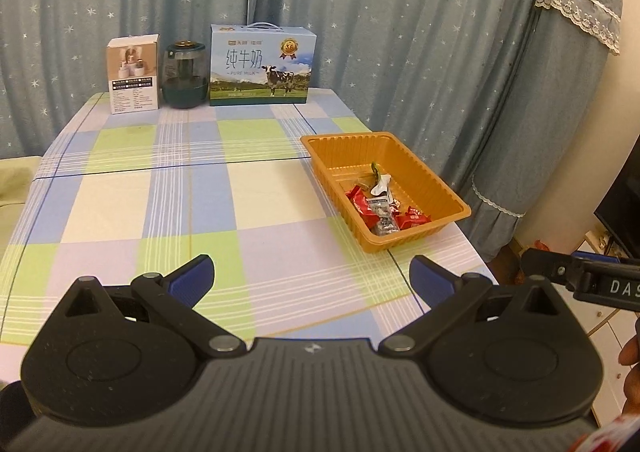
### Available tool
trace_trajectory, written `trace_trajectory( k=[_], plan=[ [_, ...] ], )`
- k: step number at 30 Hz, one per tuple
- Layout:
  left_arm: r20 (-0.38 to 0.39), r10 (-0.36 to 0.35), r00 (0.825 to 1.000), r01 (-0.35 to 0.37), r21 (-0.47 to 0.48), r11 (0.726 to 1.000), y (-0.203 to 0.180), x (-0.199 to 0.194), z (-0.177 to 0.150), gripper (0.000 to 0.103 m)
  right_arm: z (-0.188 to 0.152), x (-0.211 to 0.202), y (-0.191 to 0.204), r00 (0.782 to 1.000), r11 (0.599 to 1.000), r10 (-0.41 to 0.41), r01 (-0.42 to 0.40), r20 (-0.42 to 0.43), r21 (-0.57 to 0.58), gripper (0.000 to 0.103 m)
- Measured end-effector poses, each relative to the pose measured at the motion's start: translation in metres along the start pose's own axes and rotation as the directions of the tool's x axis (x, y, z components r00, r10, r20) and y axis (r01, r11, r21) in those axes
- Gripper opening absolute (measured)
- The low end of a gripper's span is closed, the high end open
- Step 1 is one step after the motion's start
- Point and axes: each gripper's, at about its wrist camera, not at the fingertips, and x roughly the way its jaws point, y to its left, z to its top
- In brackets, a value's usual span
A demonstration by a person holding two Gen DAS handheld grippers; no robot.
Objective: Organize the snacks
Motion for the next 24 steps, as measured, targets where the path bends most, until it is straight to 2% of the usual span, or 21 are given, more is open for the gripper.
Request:
trace_trajectory(
  k=[13, 24],
  plan=[
    [-0.001, 0.065, 0.998, -0.065, -0.021, 0.998, 0.001, -0.028, -0.017, 0.103, -0.014, -0.027, 0.018, 0.998, 0.998, 0.064, -0.064, 0.016, -0.015, 0.086],
    [0.003, 0.071, 0.997, -0.071, 0.003, 0.997, -0.003, -0.036, -0.025, 0.103, -0.021, -0.030, 0.024, 0.999, 0.998, 0.047, -0.046, 0.026, -0.041, 0.086]
  ],
)
